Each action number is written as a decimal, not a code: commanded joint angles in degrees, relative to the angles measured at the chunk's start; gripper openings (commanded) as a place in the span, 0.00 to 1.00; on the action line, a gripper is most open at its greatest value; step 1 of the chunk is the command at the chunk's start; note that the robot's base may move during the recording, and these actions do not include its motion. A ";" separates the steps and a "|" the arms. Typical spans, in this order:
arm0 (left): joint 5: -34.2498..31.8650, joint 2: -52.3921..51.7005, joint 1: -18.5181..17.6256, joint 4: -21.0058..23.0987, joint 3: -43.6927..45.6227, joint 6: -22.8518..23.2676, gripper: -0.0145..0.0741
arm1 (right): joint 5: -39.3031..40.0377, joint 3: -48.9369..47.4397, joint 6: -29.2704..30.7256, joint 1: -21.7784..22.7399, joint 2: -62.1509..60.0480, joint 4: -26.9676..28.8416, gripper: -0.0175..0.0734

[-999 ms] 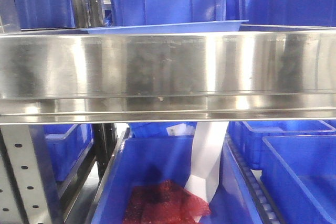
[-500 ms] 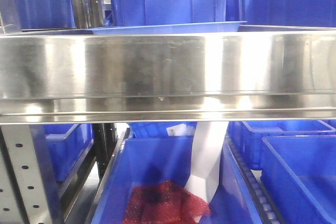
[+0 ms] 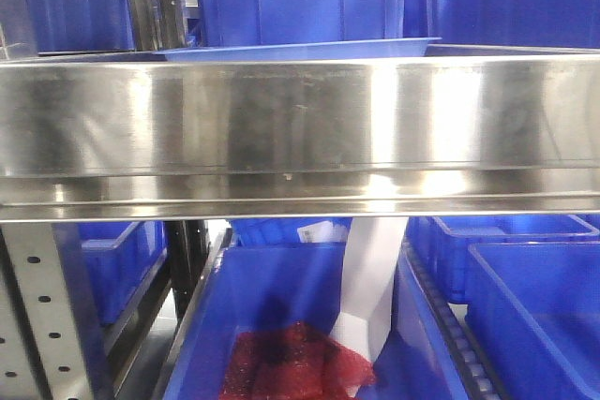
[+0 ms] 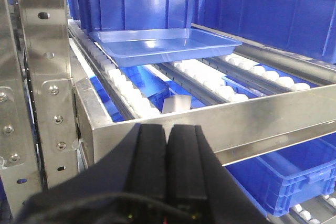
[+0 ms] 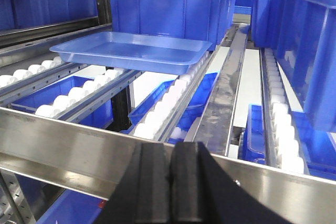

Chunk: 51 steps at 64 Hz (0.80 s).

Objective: Grab blue tray and place on right shelf

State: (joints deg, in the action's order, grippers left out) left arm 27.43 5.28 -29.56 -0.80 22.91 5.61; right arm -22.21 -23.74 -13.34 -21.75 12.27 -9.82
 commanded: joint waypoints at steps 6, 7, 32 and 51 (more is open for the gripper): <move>-5.19 0.57 -0.49 -0.11 1.49 -0.41 0.11 | 5.48 -1.57 0.57 -0.08 0.46 -1.12 0.26; -5.19 0.57 -0.49 -0.11 1.49 -0.41 0.11 | 5.48 -1.57 0.57 -0.08 0.46 -1.12 0.26; -3.86 -0.69 5.94 0.80 1.23 -0.41 0.11 | 5.48 -1.57 0.57 -0.08 0.46 -1.12 0.26; -7.99 -6.84 26.39 10.17 -8.01 -6.78 0.11 | 5.48 -1.57 0.57 -0.08 0.46 -1.12 0.26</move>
State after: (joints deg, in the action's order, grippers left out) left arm 26.13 -0.67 -6.21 7.03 16.32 -0.59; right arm -22.21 -23.69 -13.34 -21.75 12.19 -9.92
